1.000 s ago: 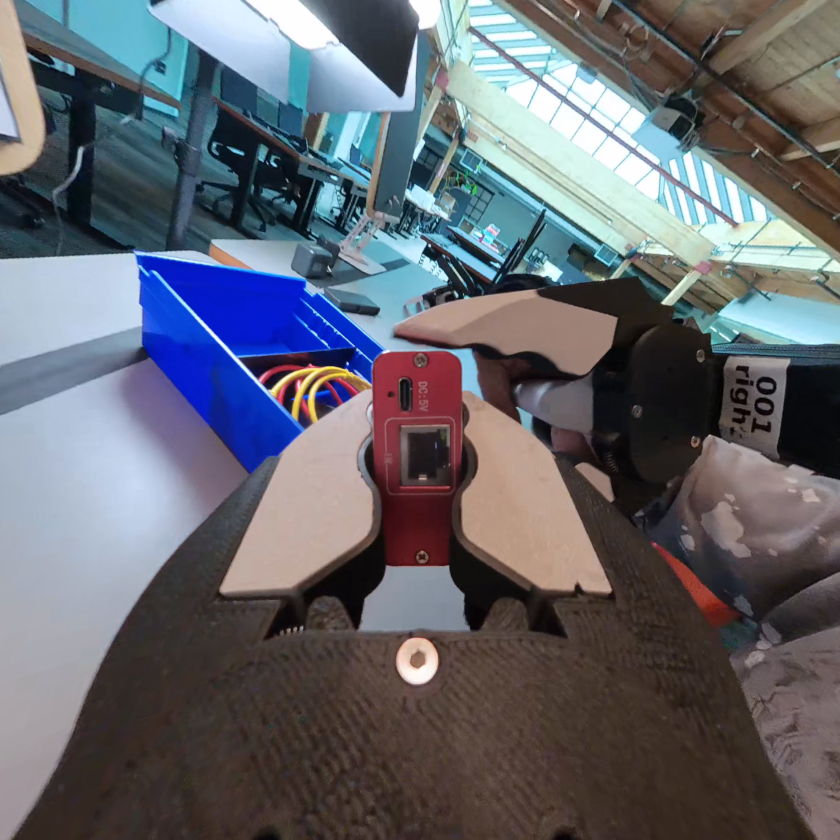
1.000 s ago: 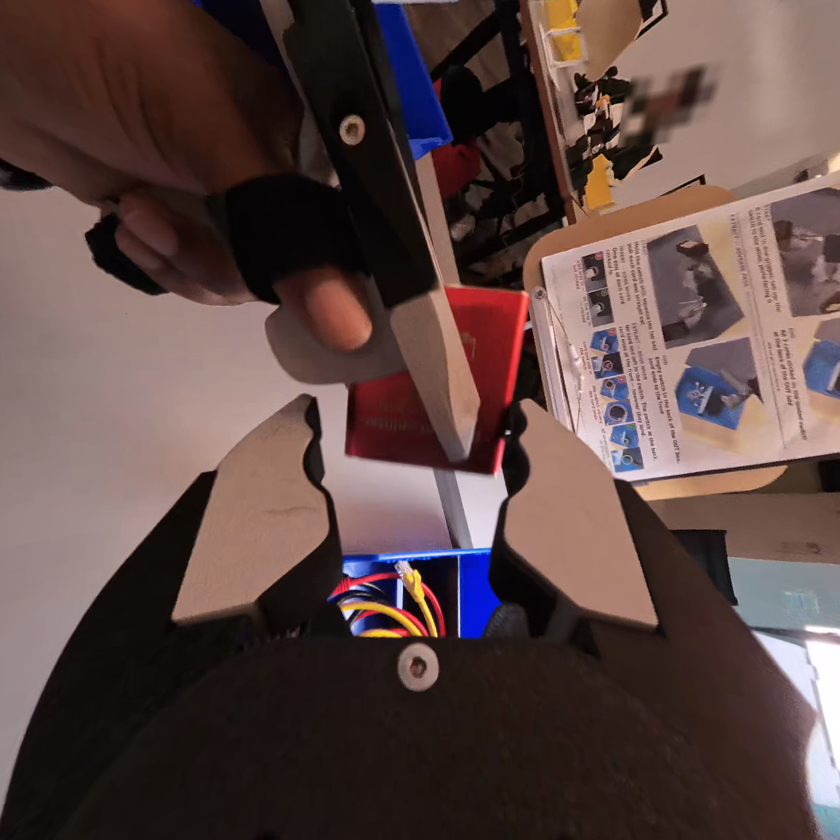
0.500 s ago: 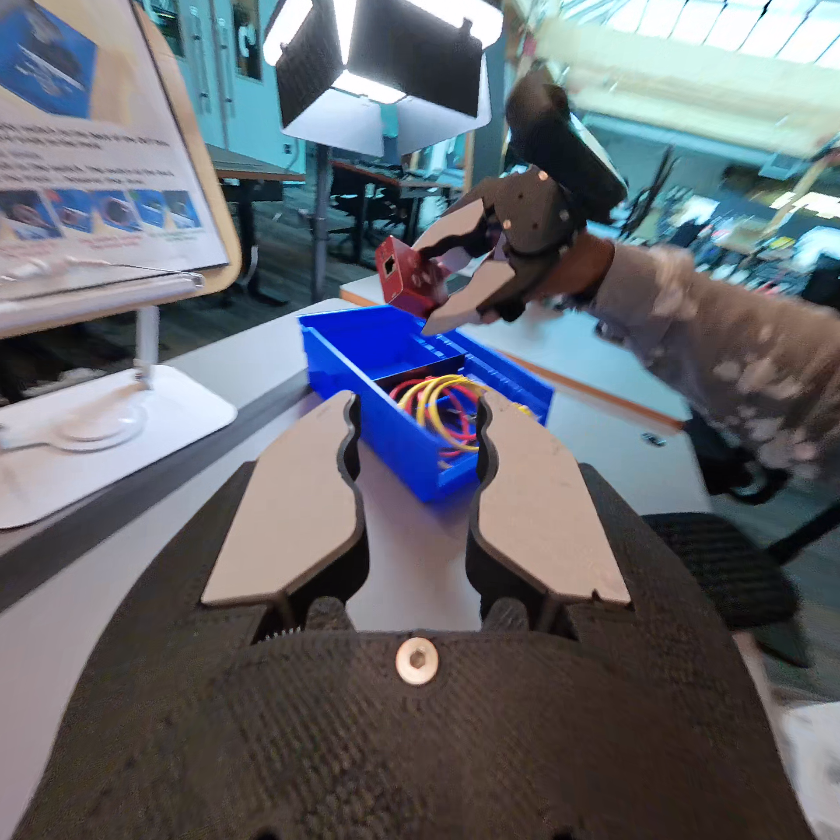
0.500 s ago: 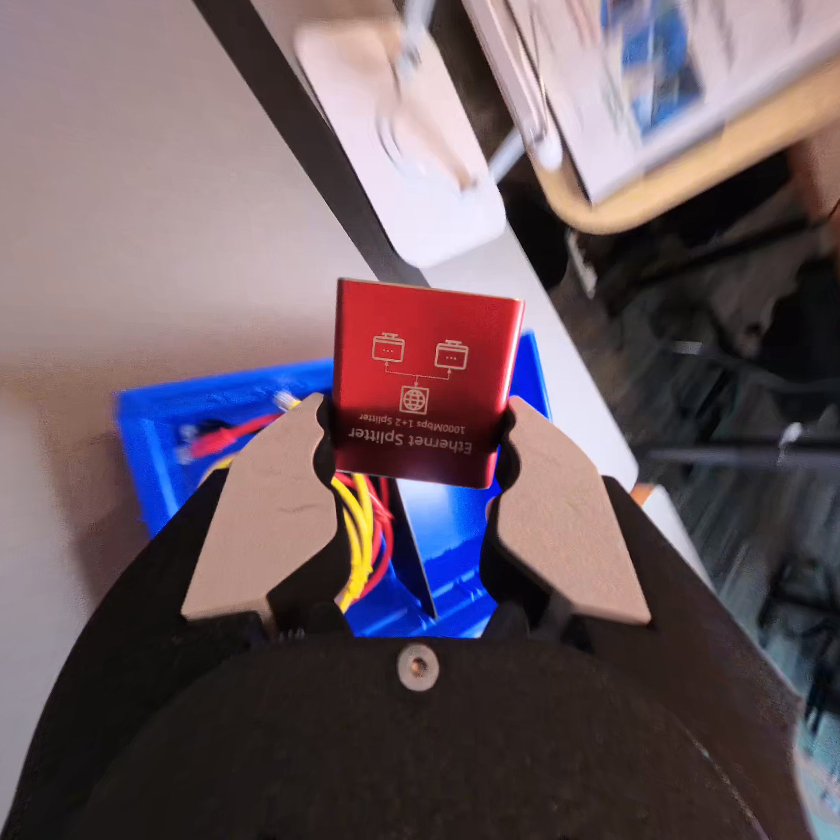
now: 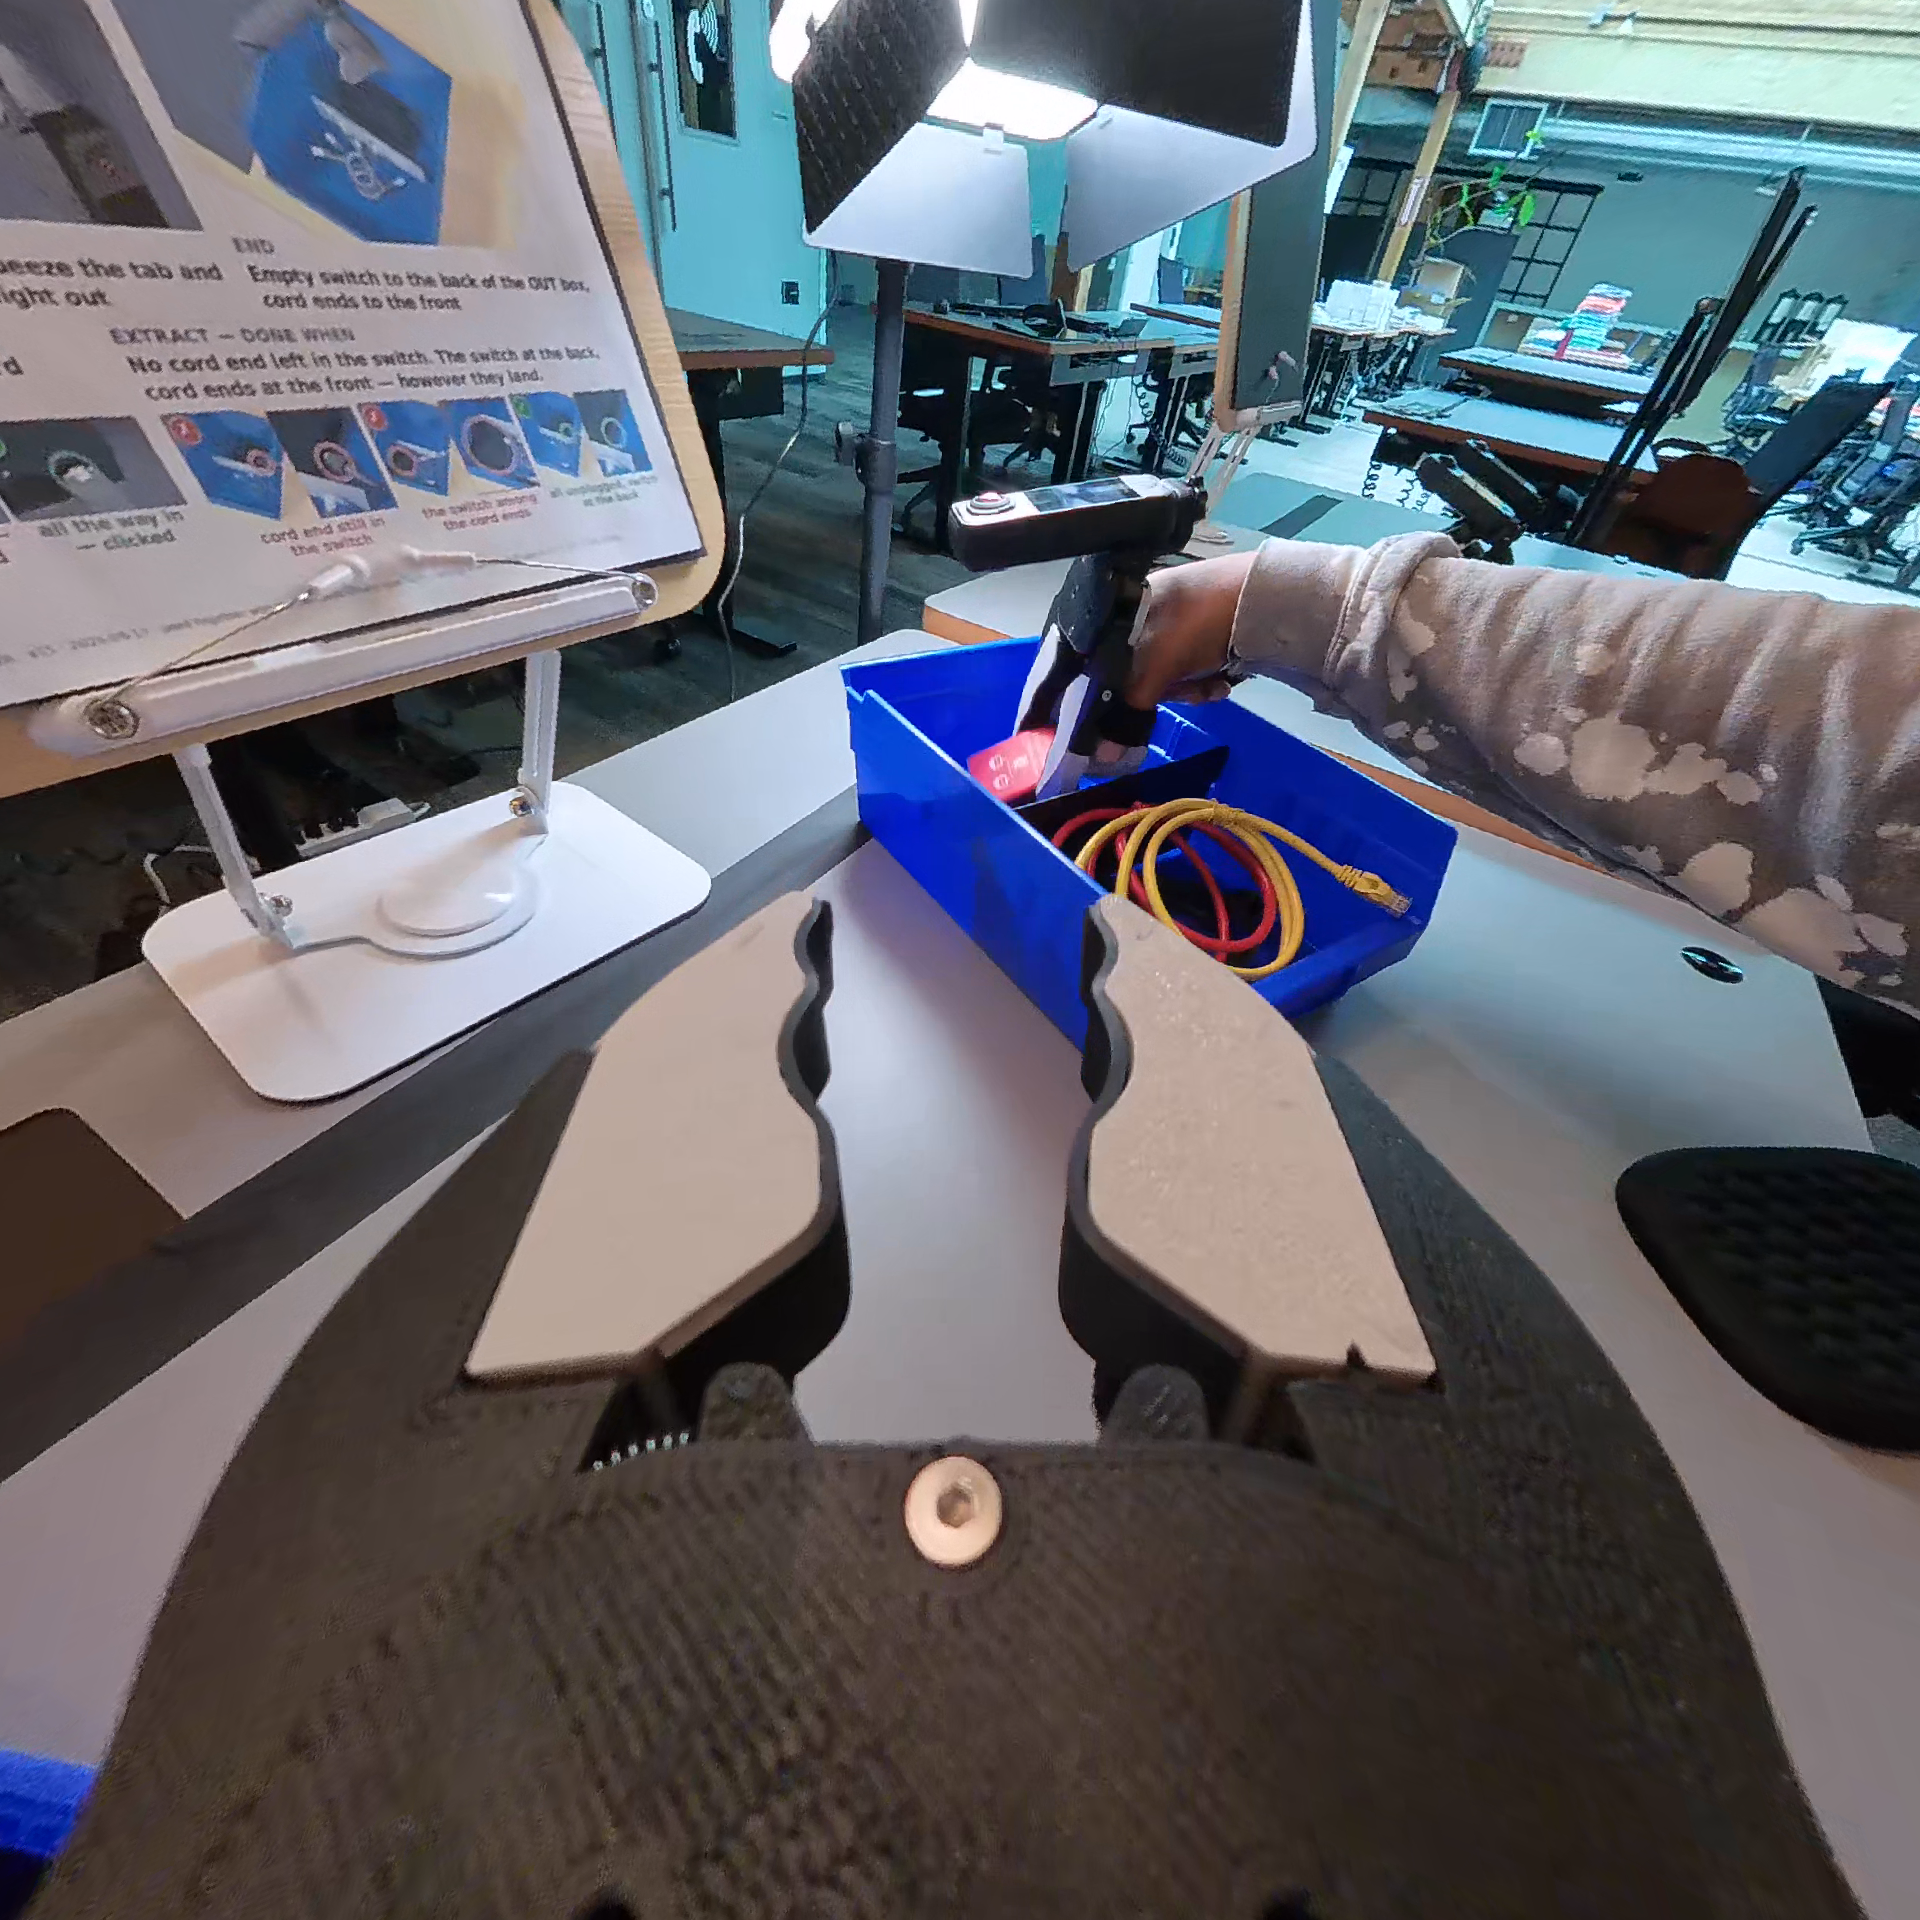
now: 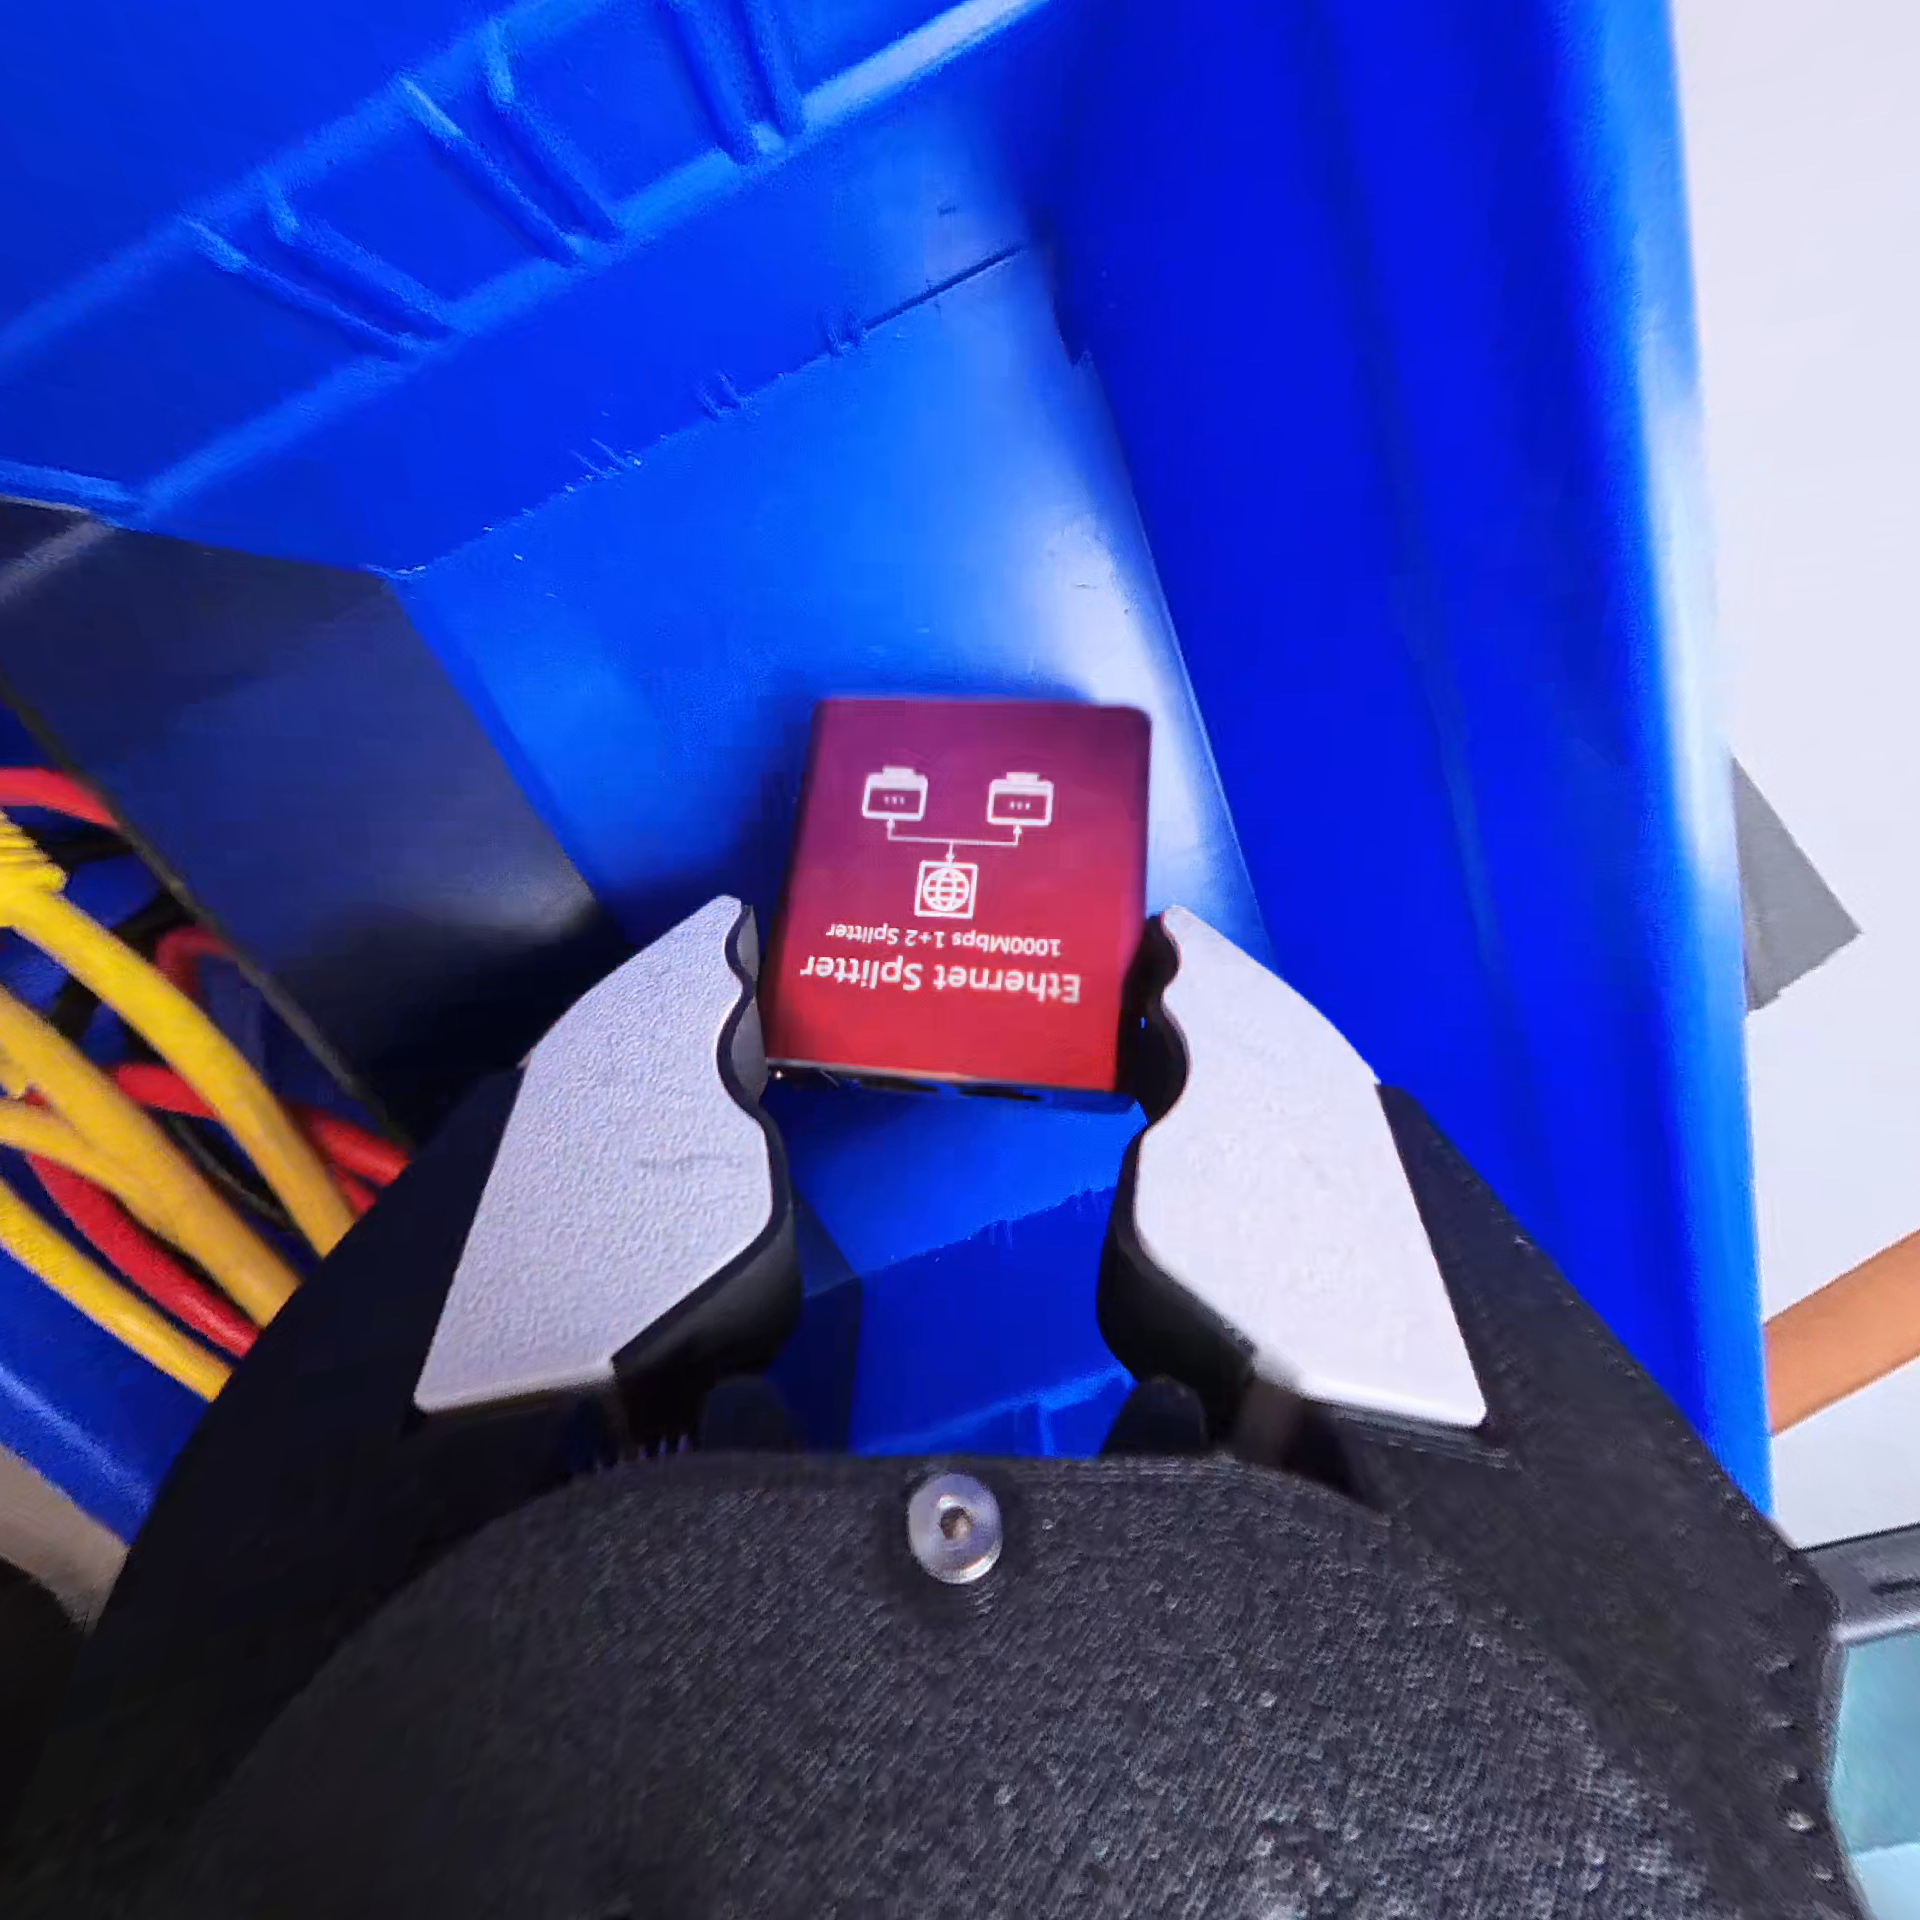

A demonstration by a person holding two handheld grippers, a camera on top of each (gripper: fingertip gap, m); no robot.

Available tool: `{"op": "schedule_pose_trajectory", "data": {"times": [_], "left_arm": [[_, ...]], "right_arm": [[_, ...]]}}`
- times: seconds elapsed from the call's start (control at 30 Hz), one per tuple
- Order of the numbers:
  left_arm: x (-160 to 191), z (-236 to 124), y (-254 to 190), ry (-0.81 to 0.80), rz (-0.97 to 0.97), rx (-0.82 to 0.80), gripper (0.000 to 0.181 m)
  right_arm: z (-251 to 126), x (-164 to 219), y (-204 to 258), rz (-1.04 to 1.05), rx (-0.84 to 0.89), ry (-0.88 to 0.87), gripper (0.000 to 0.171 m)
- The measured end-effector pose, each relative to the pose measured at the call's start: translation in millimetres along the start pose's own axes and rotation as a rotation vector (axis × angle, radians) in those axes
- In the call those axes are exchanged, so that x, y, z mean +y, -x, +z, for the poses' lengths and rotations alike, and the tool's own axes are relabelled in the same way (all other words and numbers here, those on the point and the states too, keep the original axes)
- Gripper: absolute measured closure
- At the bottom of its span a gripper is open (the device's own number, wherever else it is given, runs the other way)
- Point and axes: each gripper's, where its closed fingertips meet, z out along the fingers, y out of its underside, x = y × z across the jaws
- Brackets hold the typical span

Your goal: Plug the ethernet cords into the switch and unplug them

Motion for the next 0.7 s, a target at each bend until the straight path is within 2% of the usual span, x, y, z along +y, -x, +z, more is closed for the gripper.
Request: {"op": "schedule_pose_trajectory", "data": {"times": [0.03, 0.17, 0.3, 0.4, 0.47, 0.57, 0.7], "left_arm": [[2, 1, 2, 0.003, -0.005, -0.002, 0.135], [8, 3, 7, 0.02, -0.016, -0.006, 0.135], [7, 2, 5, 0.023, 0.004, -0.018, 0.135], [1, -2, 3, 0.015, 0.017, -0.023, 0.135], [-5, -9, 4, 0.013, 0.033, -0.036, 0.134], [-19, -36, 16, 0.021, 0.097, -0.117, 0.132], [-33, -99, 44, 0.049, 0.157, -0.277, 0.135]], "right_arm": [[2, 1, -3, -0.002, 0.018, 0.004, 0.102], [-8, -1, -13, -0.021, 0.106, -0.035, 0.103], [-58, -23, -22, -0.032, 0.31, -0.257, 0.104], [-106, -37, 16, -0.071, 0.3, -0.477, 0.107], [-125, -33, 56, -0.145, 0.261, -0.541, 0.11], [-122, -6, 122, -0.308, 0.204, -0.474, 0.111], [-80, 49, 187, -0.49, 0.154, -0.26, 0.112]]}}
